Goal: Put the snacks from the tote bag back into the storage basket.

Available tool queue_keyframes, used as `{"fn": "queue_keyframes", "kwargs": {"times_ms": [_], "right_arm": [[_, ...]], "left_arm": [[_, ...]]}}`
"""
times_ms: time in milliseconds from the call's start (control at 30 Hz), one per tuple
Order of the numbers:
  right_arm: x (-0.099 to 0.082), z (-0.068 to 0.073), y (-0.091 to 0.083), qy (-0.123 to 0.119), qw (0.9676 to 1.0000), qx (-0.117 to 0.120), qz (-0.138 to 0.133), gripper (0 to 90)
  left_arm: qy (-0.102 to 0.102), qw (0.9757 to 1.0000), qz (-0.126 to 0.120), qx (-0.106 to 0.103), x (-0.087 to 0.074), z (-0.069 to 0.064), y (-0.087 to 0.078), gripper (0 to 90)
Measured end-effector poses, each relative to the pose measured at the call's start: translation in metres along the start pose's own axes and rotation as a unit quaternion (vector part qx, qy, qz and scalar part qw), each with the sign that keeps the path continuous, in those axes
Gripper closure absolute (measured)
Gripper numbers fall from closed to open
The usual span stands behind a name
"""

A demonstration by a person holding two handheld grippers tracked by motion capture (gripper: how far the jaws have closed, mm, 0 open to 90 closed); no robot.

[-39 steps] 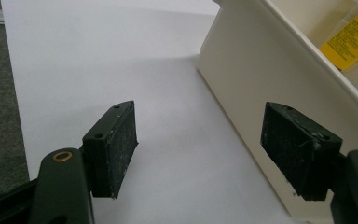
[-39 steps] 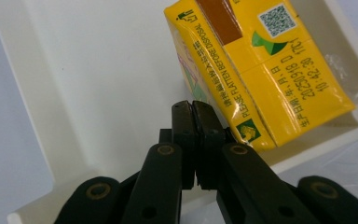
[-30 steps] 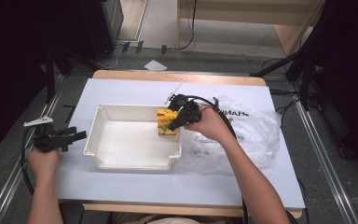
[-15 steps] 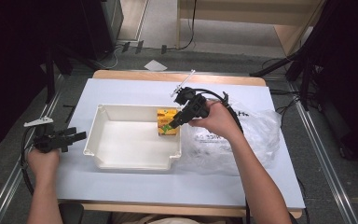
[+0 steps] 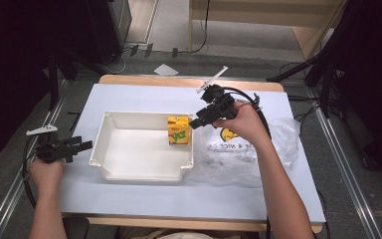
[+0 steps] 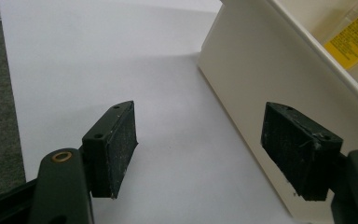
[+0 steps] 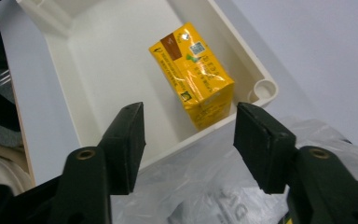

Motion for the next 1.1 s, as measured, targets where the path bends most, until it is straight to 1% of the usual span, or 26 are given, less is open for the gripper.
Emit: {"fn": "queue_keyframes", "kwargs": {"times_ms": [100,200,267,367,567,600,633,700,800,900,967,1100], "right_arm": [[-0.005,-0.005,-0.003,0.010,0.9999,0.001,-0.004,37.6],[-0.010,-0.008,-0.007,0.012,0.9998,-0.006,-0.015,33.7],[-0.014,-0.011,-0.010,0.011,0.9997,-0.009,-0.019,32.2],[-0.020,-0.017,-0.013,0.020,0.9995,-0.013,-0.022,30.6],[-0.030,-0.031,-0.016,0.046,0.9985,-0.016,-0.023,28.2],[-0.031,-0.032,-0.016,0.046,0.9986,-0.015,-0.022,26.6],[-0.032,-0.033,-0.017,0.045,0.9987,-0.009,-0.020,25.5],[-0.035,-0.035,-0.017,0.036,0.9991,-0.004,-0.021,25.0],[-0.038,-0.035,-0.017,0.028,0.9991,-0.015,-0.028,24.8],[-0.042,-0.037,-0.016,0.025,0.9990,-0.028,-0.024,24.8],[-0.044,-0.039,-0.016,0.023,0.9990,-0.031,-0.024,24.8],[-0.051,-0.047,-0.014,0.031,0.9987,-0.032,-0.026,24.9]], "left_arm": [[0.000,1.0000,0.000,-0.001,0.000,0.000,0.000,27.9],[0.000,1.0000,0.000,-0.001,0.000,0.000,0.000,27.9],[0.000,1.0000,0.000,-0.001,0.000,0.000,0.000,27.9],[0.000,1.0000,0.000,-0.001,0.000,0.000,0.000,27.9],[0.000,1.0000,-0.001,-0.002,0.000,0.000,-0.001,27.9],[0.000,1.0000,-0.001,-0.002,0.000,0.000,-0.001,27.9],[0.000,1.0000,-0.001,-0.003,0.000,0.000,-0.001,27.9],[-0.001,1.0000,0.000,-0.002,0.000,0.000,0.000,27.9],[0.000,1.0000,0.000,-0.002,0.000,0.000,0.000,27.9],[-0.001,1.0000,-0.003,-0.003,0.000,0.000,-0.001,27.9],[-0.001,1.0000,-0.003,-0.004,0.000,0.000,-0.001,27.9],[-0.001,1.0000,-0.005,-0.004,0.000,0.001,-0.001,27.9]]}}
Point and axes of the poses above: each handheld gripper's, and its own axes: y roughly forward along the jaws, x roughly out of its top, z roughly to its left, the point moved 2 cm from there along y, roughly forward along the jaws, and after that the axes turned 9 degrees about z, right-handed, at the moved point
